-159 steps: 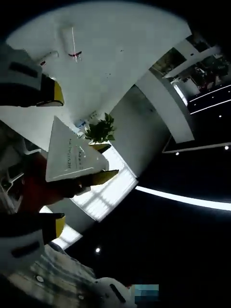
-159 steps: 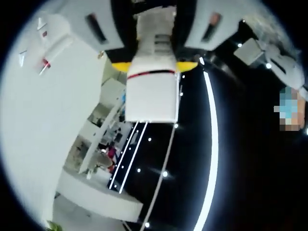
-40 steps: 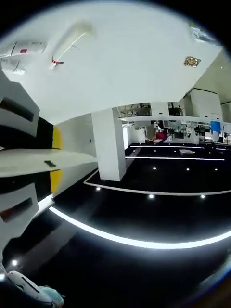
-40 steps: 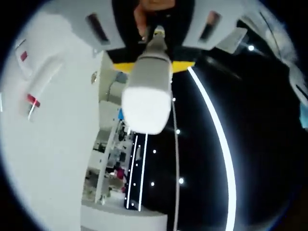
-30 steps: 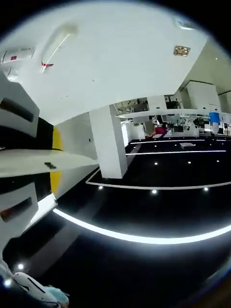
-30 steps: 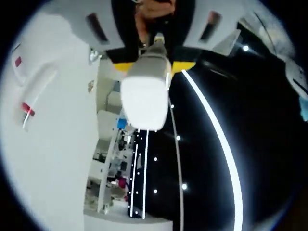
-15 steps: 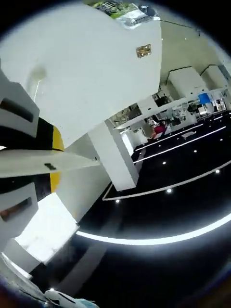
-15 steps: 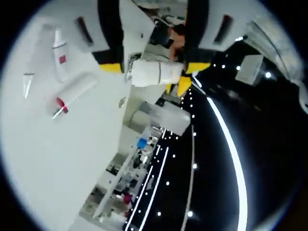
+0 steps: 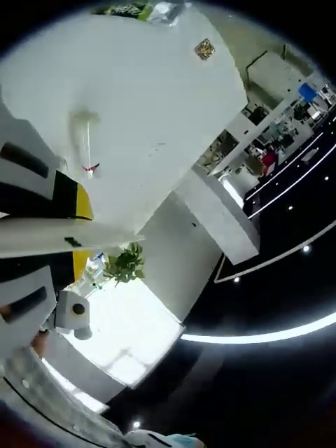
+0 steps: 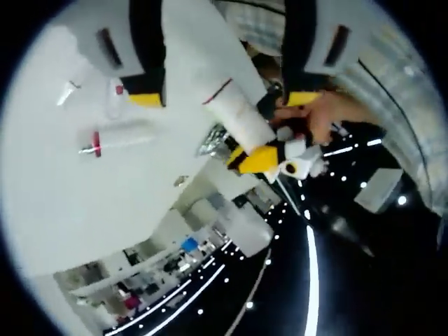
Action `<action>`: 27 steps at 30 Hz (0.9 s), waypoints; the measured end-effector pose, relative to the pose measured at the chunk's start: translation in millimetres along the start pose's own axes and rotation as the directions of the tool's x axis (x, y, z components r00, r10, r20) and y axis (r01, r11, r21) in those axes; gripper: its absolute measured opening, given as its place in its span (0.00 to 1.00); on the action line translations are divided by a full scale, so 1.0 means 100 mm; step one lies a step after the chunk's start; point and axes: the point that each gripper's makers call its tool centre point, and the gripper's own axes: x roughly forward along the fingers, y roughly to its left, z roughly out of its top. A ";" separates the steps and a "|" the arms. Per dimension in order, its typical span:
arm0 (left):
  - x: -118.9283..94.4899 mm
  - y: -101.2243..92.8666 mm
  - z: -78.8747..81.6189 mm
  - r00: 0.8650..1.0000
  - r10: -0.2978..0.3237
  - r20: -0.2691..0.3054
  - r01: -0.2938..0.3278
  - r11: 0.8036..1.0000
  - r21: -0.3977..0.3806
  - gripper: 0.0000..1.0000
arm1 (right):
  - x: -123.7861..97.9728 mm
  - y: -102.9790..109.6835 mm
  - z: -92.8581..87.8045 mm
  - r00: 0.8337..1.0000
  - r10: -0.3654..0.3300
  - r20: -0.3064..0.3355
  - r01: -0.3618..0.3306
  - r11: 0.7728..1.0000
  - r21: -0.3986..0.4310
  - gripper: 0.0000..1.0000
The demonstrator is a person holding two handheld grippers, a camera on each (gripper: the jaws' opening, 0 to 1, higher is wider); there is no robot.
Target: Arrange the skincare products in the storage area until every visible bottle or jar stands upright without overlapping.
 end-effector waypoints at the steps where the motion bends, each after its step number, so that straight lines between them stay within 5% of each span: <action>1: 0.00 -0.02 -0.02 1.000 -0.003 -0.017 0.004 1.000 0.027 0.11 | 0.00 0.00 -0.01 1.000 -0.003 -0.011 0.003 1.000 -0.013 0.68; 8: 0.09 -0.29 -0.32 0.983 -0.069 -0.170 0.092 0.987 0.135 0.11 | 0.02 0.17 -0.02 0.996 0.071 -0.048 -0.074 0.995 -0.072 0.60; 14: 0.12 -0.46 -0.42 0.968 -0.132 -0.212 0.163 0.977 0.135 0.11 | 0.01 0.27 -0.10 0.990 0.111 -0.089 -0.121 0.986 -0.115 0.55; 27: 0.06 -0.81 -0.59 0.903 -0.291 -0.316 0.342 0.932 0.120 0.11 | 0.02 0.59 -0.28 0.951 0.255 -0.175 -0.281 0.950 -0.138 0.27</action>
